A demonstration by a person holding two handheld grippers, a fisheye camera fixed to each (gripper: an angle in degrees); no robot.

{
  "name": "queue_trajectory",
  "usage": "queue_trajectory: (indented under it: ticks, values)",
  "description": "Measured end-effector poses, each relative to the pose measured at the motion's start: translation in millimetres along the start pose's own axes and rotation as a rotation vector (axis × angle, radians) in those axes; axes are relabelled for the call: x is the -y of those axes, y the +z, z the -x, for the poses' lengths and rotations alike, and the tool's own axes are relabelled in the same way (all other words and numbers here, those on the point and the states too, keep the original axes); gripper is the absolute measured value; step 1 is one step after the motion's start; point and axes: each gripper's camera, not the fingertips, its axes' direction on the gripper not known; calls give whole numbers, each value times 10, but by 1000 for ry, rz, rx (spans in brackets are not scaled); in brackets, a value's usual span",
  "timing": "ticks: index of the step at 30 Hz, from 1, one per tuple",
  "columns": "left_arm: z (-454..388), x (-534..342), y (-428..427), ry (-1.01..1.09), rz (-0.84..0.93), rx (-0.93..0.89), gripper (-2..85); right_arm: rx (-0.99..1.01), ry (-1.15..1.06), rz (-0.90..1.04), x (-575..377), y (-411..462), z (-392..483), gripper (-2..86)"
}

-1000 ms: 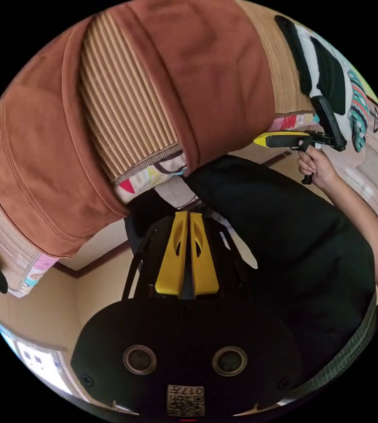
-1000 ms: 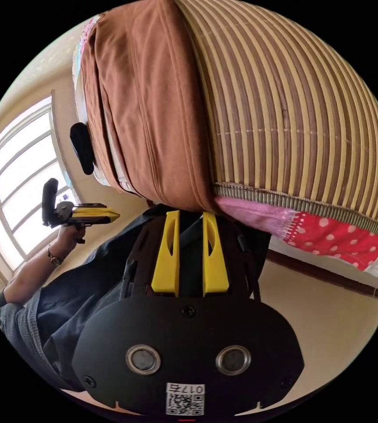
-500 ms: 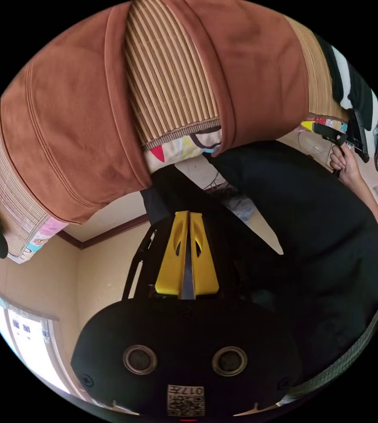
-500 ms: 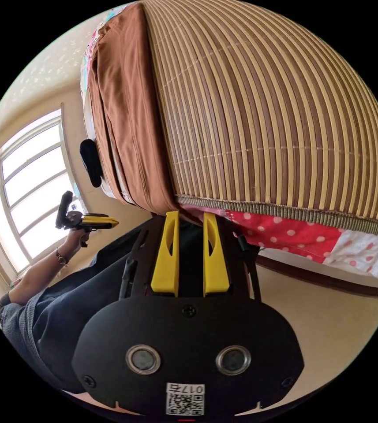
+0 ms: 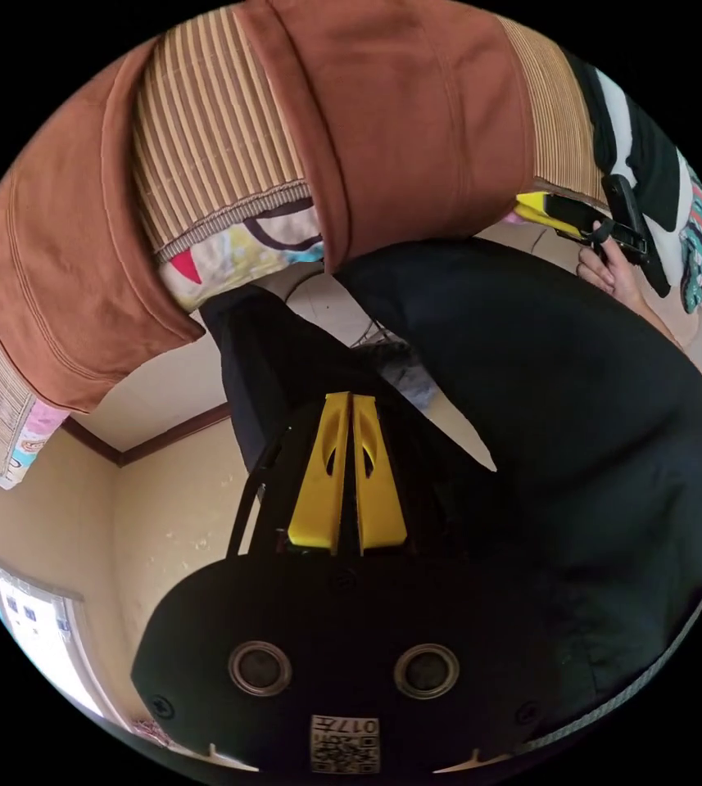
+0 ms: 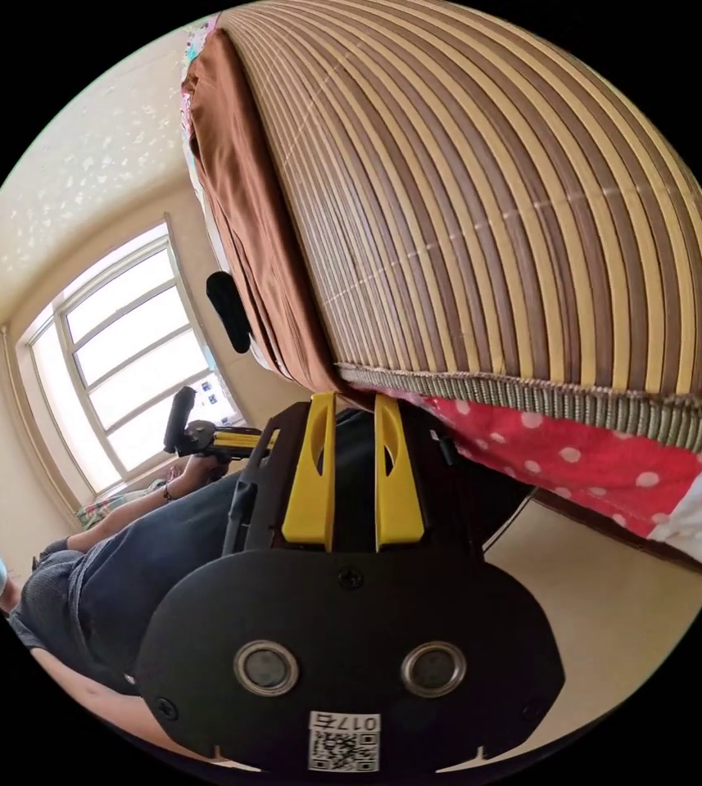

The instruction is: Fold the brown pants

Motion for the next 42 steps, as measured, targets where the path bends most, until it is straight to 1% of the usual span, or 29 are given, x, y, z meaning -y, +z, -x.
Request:
queue_trajectory:
  ticks: [3, 6, 9, 11, 13, 16, 17, 20, 22, 23, 24, 25, 28, 30, 32, 34, 36, 39, 41, 42]
  values:
    - [-144, 62, 12, 34, -12, 32, -10, 19, -16, 27, -110, 67, -112, 54]
    - [-254, 107, -61, 53, -56, 38, -9, -8, -67, 71, -194, 113, -81, 37]
    - [-375, 129, -270, 75, -165, -54, -6, 122, -187, 118, -246, 91, 50, 30]
    - [-474, 123, -453, 96, -256, -129, 0, 233, -314, 144, -278, 42, 281, 26]
    - [-661, 123, -707, 143, -372, -200, 39, 258, -392, 179, -268, 43, 461, 25]
    - [-882, 187, -982, 144, -476, -241, 101, 279, -498, 248, -189, 132, 713, 25]
    - [-923, 213, -1026, 139, -487, -243, 110, 287, -529, 272, -143, 189, 788, 25]
    - [-1133, 375, -1182, 112, -501, -180, 132, 288, -565, 328, -6, 389, 879, 26]
    - [-1342, 521, -1235, 99, -465, -21, 135, 290, -580, 357, 59, 520, 890, 26]
    - [-1405, 554, -1234, 104, -451, 25, 129, 295, -584, 371, 96, 602, 885, 26]
    - [-1531, 618, -1205, 118, -414, 113, 117, 300, -586, 377, 112, 640, 881, 26]
    - [-1645, 666, -1145, 136, -374, 187, 87, 311, -591, 388, 136, 712, 869, 26]
    - [-1847, 647, -981, 176, -354, 308, 42, 291, -578, 429, 173, 871, 756, 27]
    - [-1889, 592, -897, 185, -365, 302, 28, 258, -546, 476, 198, 933, 601, 30]
    - [-1867, 535, -841, 170, -384, 253, 18, 172, -489, 496, 260, 844, 378, 33]
    - [-1786, 473, -815, 138, -417, 139, 11, 113, -486, 512, 348, 649, 269, 39]
    - [-1727, 434, -833, 101, -437, 81, 9, 18, -466, 495, 541, 383, 166, 57]
    - [-1674, 362, -896, 81, -473, -6, 8, -87, -401, 383, 1174, -191, 22, 103]
    - [-1656, 326, -920, 73, -484, -44, 7, -89, -343, 215, 1870, -693, 1, 119]
    - [-1649, 299, -936, 72, -492, -67, 7, -82, -335, 161, 2048, -818, 11, 120]
